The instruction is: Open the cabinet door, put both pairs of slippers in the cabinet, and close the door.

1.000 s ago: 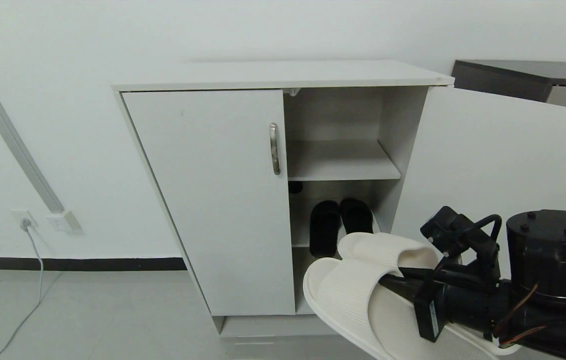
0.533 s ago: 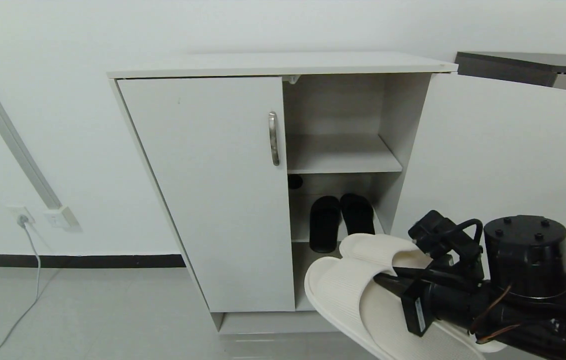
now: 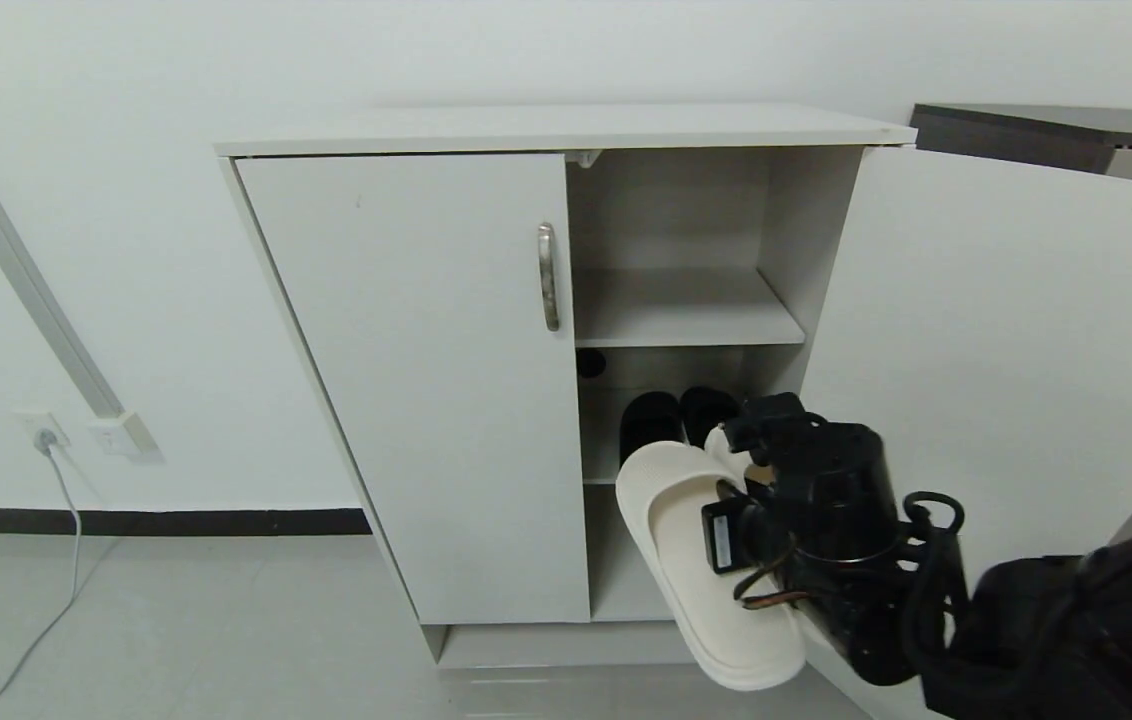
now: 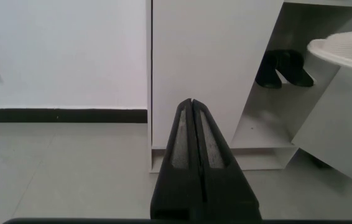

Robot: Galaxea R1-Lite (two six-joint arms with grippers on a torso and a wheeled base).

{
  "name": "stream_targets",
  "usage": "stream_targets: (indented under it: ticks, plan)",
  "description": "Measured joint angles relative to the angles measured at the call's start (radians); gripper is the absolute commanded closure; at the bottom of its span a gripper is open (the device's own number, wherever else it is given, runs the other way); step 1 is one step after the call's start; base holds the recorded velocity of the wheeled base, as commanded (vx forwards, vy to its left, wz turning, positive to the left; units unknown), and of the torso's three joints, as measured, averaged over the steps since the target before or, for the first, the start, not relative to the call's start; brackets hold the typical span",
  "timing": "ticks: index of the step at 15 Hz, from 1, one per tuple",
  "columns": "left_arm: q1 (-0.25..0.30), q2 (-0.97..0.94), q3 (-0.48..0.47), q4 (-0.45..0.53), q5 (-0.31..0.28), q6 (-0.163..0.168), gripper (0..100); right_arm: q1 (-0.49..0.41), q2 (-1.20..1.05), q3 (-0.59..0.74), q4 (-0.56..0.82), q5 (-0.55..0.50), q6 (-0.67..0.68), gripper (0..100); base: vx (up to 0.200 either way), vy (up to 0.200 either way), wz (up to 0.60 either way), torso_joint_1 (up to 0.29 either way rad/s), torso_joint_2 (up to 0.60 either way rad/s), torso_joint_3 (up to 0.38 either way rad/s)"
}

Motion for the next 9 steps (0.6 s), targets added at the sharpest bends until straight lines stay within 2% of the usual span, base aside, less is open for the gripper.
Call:
stream_targets:
  ticks: [2, 9]
  plan:
    - [0.0, 0.0, 0.0, 0.0, 0.0, 0.0, 100, 0.013, 0.072, -0.087, 0.029, -0.077, 0.023, 100, 0.0, 0.0, 0.0, 0.0, 0.0, 0.0]
    - [0.0, 0.0, 0.0, 0.0, 0.0, 0.003, 100, 0.024, 0.061, -0.43, 0.396, -0.132, 0.063, 100, 0.0, 0.0, 0.0, 0.0, 0.0, 0.0]
